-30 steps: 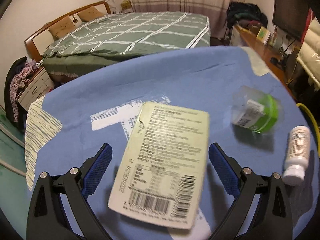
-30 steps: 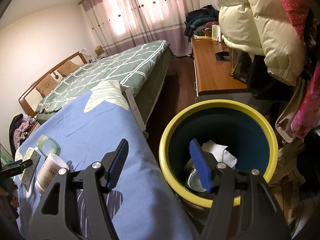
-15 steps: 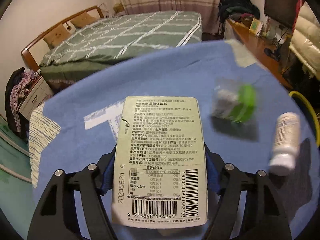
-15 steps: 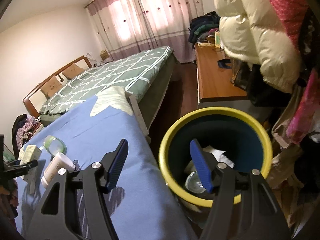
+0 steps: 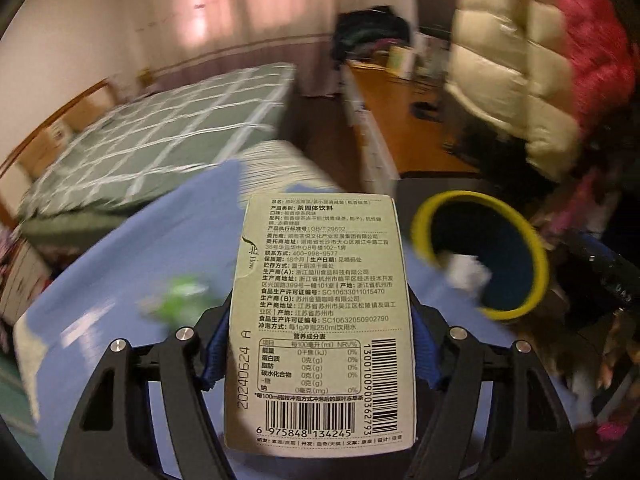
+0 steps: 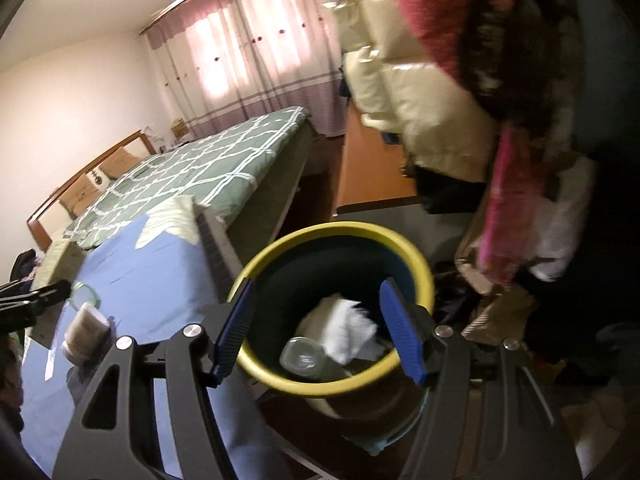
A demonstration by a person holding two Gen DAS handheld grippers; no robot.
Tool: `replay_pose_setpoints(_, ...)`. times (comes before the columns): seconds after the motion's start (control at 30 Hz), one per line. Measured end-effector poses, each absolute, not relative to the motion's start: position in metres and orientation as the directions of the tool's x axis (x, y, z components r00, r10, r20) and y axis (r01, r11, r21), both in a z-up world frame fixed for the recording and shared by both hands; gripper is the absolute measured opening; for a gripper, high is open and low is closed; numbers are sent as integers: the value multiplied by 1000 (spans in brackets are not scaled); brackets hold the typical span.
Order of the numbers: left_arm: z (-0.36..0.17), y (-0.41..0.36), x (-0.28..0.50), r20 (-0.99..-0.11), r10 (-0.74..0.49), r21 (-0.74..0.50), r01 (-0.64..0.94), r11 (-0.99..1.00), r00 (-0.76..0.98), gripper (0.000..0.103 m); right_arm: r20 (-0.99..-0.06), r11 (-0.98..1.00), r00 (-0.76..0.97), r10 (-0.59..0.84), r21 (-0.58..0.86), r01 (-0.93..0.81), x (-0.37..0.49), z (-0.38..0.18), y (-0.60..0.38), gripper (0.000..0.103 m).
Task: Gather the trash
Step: 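Carry the tissue box over the bin and open the left tool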
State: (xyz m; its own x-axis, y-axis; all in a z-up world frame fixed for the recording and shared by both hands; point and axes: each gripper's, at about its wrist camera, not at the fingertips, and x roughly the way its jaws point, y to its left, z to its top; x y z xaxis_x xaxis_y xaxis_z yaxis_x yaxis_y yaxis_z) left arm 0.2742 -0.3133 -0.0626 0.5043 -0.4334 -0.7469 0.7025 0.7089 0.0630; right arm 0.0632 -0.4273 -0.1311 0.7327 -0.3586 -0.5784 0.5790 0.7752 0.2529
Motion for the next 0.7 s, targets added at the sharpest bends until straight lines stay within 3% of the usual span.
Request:
replay_pose_setpoints(0.27,-91,-452,232,-789,-503,17,831,556,353,71,-589,712,685,-429,247,658,22,-139,-462,61)
replay_pose_setpoints(0.6,-137,-521,227,-832,-487,-37,851,524,264,72,-598,666,650,-469,244,705,2,-143,-483,62)
replay_pose_setpoints(0.7,-137,-516,232,-826,-485,-32,833,552,289,82,-599,671,652,-465,243,701,4,-143,-481,63)
